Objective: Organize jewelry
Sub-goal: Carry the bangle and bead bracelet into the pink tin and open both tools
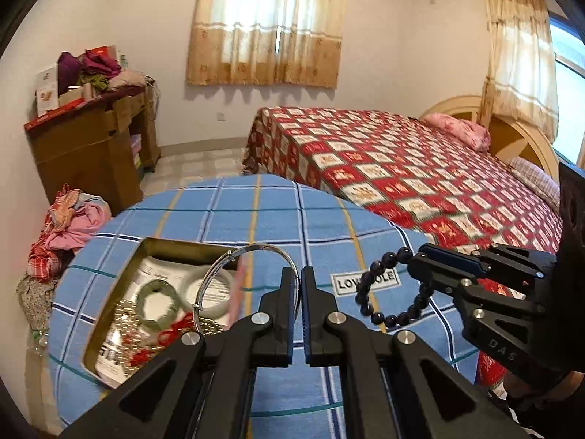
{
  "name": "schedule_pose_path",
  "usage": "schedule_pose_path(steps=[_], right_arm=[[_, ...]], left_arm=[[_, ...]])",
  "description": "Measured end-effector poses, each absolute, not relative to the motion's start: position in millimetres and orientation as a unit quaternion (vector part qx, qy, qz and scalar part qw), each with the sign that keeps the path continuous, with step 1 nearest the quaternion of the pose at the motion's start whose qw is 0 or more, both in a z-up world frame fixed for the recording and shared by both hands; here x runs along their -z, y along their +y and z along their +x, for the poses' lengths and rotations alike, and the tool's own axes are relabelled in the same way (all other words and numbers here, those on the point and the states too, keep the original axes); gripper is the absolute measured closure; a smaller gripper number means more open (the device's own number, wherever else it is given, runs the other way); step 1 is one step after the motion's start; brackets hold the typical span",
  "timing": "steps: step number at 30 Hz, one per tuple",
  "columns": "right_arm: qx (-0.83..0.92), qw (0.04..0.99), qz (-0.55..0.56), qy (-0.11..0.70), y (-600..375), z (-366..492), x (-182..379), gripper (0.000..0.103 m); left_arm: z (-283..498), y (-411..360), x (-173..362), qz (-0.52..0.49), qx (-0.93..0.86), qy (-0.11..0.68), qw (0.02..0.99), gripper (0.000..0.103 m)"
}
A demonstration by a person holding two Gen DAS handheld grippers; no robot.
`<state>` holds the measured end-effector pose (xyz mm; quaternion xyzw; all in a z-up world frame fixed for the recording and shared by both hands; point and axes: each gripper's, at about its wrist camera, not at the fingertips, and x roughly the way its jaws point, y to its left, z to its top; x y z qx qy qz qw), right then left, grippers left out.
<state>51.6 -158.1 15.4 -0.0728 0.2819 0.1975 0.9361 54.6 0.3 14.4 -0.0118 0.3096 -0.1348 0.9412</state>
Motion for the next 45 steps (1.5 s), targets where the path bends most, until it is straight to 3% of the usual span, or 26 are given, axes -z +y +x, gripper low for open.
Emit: schedule_pose_path(steps=[17, 45], right_arm=[[-0.269, 0.922, -0.112, 0.254, -86, 72, -40, 0.088], [-0.308, 0.902, -0.148, 0.263, -2, 105, -16, 0.088]], left_arm=[[59, 63, -14, -0.030, 0.047, 0.302, 0.952, 0.101], [84, 115, 15, -0.050, -0.009, 0.328, 0.943, 0.101]])
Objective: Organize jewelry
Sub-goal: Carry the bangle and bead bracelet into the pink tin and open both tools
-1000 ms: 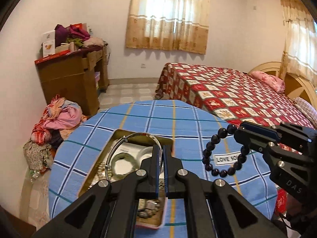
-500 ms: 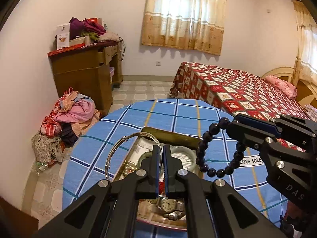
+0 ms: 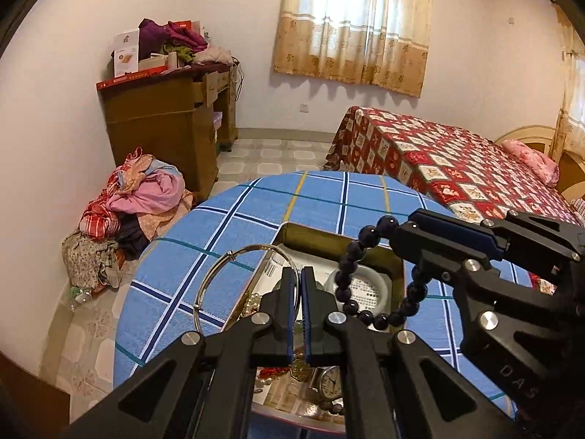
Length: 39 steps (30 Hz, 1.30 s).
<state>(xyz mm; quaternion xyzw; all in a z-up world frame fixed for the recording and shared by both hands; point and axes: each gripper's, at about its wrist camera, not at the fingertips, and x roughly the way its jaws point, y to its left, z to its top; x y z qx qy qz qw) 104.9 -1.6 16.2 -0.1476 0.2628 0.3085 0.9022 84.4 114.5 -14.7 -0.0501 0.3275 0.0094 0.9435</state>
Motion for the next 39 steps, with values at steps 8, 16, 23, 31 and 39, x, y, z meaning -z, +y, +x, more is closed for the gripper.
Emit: schedule_pose_path(steps=[8, 16, 23, 31, 39], right_arm=[[-0.307, 0.899, -0.155, 0.273, 7, 110, -2, 0.088], [-0.301, 0.896, -0.158, 0.286, 10, 115, 10, 0.088], [-0.292, 0.896, -0.150, 0.300, 6, 122, 17, 0.088], [-0.286, 0.894, -0.145, 0.313, 9, 129, 23, 0.088], [-0.283, 0.892, -0.137, 0.326, 8, 137, 30, 0.088]], left_arm=[[92, 114, 29, -0.045, -0.015, 0.343, 0.938, 0.101], [98, 113, 41, -0.032, -0.018, 0.357, 0.933, 0.101], [101, 112, 50, -0.024, -0.024, 0.368, 0.929, 0.101], [107, 109, 62, -0.016, -0.025, 0.382, 0.924, 0.101], [110, 111, 69, -0.006, -0.031, 0.391, 0.920, 0.101]])
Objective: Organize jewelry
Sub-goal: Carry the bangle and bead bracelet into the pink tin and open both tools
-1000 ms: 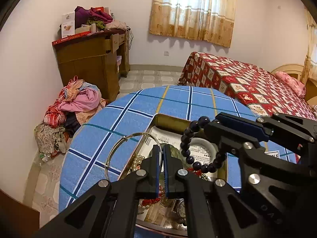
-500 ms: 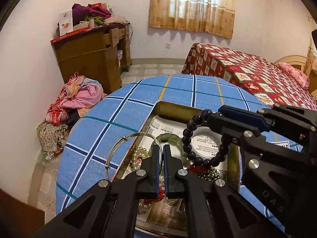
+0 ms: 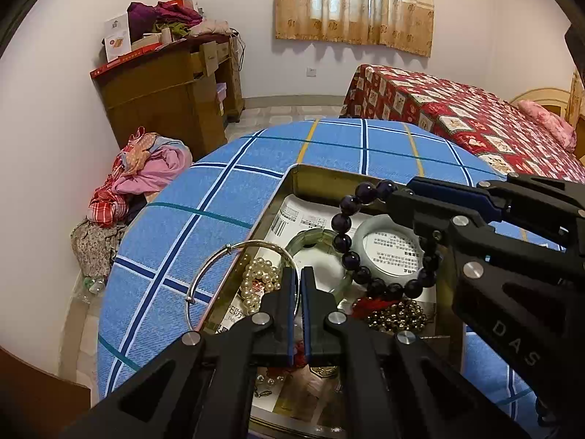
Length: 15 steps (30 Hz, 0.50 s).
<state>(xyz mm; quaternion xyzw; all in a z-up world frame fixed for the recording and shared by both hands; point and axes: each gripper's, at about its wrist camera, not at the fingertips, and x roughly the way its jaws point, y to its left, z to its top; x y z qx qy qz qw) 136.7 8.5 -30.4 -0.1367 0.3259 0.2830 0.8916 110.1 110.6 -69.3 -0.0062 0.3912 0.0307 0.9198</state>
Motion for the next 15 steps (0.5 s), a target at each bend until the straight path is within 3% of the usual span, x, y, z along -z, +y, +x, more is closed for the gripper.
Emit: schedule_pose_path(steps=[15], right_arm=[[-0.275, 0.888, -0.134, 0.343, 8, 148, 42, 0.088]], left_arm=[[115, 112, 74, -0.005, -0.030, 0.399, 0.916, 0.101]])
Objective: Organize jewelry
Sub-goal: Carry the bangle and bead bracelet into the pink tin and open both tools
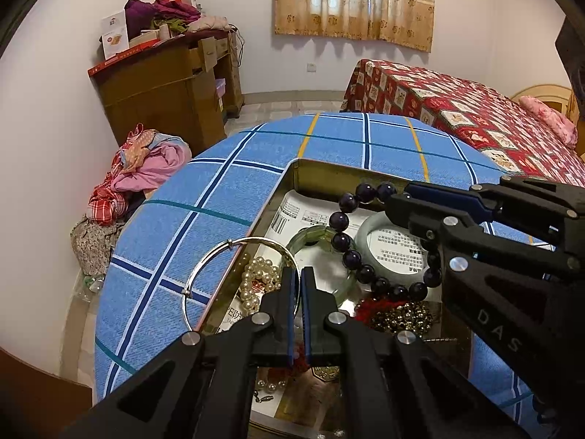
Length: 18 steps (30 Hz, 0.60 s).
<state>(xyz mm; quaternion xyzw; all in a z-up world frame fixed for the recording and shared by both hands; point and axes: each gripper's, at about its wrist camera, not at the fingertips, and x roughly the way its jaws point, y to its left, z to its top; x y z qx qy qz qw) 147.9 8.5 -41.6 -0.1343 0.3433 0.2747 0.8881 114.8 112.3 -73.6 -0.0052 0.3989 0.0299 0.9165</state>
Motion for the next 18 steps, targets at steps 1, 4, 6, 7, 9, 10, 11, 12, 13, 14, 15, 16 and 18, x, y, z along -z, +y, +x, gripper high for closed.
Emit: schedule_pose_path(steps=[1, 4, 6, 7, 9, 10, 11, 12, 13, 14, 15, 16, 18], right_arm=[[-0.275, 0.888, -0.135, 0.344, 9, 148, 42, 0.088], [-0.275, 0.887, -0.133, 0.346, 9, 149, 43, 0.087], [-0.276, 0.887, -0.130, 0.346, 9, 150, 44, 0.086], [-0.275, 0.888, -0.126, 0.345, 7, 150, 44, 0.086], [-0.279, 0.887, -0.119, 0.348, 5, 150, 44, 0.072], [-0.278, 0.888, -0.119, 0.346, 4, 149, 43, 0.060], [-0.276, 0.890, -0.119, 0.343, 3, 148, 43, 0.056], [-0.272, 0.891, -0.118, 0.343, 1, 146, 42, 0.056], [-0.269, 0.893, -0.116, 0.343, -1, 145, 42, 0.056], [-0.265, 0.894, -0.113, 0.343, -3, 145, 41, 0.056], [-0.259, 0.896, -0.107, 0.345, -8, 144, 40, 0.056], [-0.256, 0.897, -0.100, 0.347, -13, 143, 39, 0.053], [-0.251, 0.898, -0.087, 0.350, -23, 141, 37, 0.045]], left_arm=[[115, 112, 73, -0.005, -0.030, 0.398, 0.917, 0.101], [115, 113, 73, -0.007, -0.029, 0.396, 0.918, 0.101], [113, 114, 72, -0.011, -0.028, 0.390, 0.920, 0.100], [113, 113, 71, -0.012, -0.028, 0.389, 0.921, 0.100], [113, 112, 69, -0.013, -0.028, 0.388, 0.921, 0.099], [113, 111, 69, -0.012, -0.030, 0.390, 0.920, 0.095], [112, 111, 68, -0.012, -0.032, 0.390, 0.920, 0.091], [111, 111, 67, -0.011, -0.038, 0.389, 0.920, 0.082], [109, 111, 66, -0.008, -0.047, 0.387, 0.921, 0.068], [107, 112, 65, -0.007, -0.053, 0.385, 0.921, 0.060], [104, 113, 63, -0.010, -0.057, 0.378, 0.924, 0.046], [102, 114, 60, -0.015, -0.053, 0.374, 0.926, 0.038], [96, 112, 54, -0.017, -0.058, 0.366, 0.929, 0.030]])
